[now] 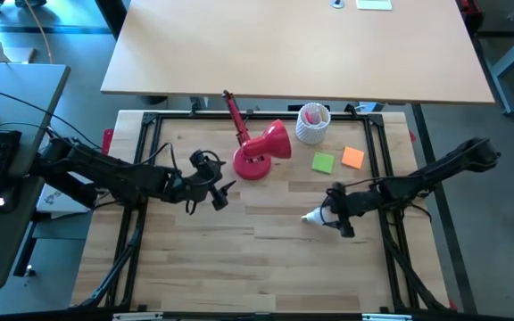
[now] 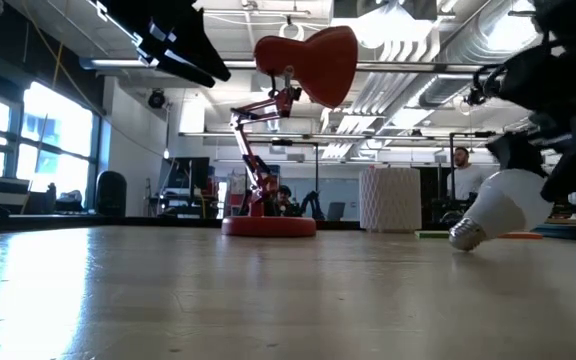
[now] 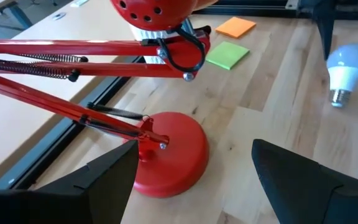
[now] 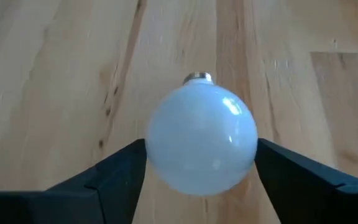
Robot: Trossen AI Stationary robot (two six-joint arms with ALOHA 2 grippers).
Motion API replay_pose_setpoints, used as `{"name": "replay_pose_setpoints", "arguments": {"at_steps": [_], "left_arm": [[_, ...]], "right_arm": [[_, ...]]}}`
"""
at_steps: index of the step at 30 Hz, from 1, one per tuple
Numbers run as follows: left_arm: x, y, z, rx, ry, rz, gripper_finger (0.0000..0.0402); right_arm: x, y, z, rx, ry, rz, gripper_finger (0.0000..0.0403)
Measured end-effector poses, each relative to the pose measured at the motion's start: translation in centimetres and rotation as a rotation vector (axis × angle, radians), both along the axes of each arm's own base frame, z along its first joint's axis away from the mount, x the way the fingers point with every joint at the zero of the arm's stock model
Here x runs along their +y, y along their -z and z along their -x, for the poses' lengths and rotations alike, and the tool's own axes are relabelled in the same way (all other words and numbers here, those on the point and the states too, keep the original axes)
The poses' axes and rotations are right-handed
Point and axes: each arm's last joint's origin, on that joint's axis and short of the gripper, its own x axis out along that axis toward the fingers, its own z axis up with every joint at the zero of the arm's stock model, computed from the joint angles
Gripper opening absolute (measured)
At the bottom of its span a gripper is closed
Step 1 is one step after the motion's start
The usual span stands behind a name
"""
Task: Screw lightbulb
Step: Remove the lightbulb from the red lamp, then move the red lamp beside the white pen organizer
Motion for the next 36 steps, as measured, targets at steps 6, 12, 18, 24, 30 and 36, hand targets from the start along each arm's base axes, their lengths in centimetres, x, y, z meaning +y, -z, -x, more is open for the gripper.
{"name": "replay_pose_setpoints", "arguments": {"at_steps": [6,12,18,24,30,36], "left_arm": [[-0.2,0.0,0.0,-0.001,0.005,0.007,0.0307],[-0.2,0.0,0.1,-0.004,0.001,0.013,0.0307],[-0.1,0.0,0.1,-0.014,-0.023,0.002,0.0307],[-0.4,0.5,-0.1,-0.059,-0.153,-0.043,0.0307],[-1.2,0.3,-1.4,-0.221,-0.277,-0.096,0.0299],[0.6,0.4,-4.4,-0.263,-0.288,-0.176,0.0298]], "right_arm": [[0.2,-4.0,-0.6,0.116,-0.057,0.096,0.0300],[0.1,-4.9,-0.5,0.156,-0.052,0.099,0.0300],[-1.8,-3.7,-2.0,0.044,0.095,0.080,0.0298],[-4.8,-5.2,-3.4,-0.080,0.319,0.202,0.0296],[-5.3,-10.1,-5.3,-0.324,0.236,0.284,0.0295],[-5.4,-13.3,-6.6,-0.491,0.200,0.375,0.0295]]}}
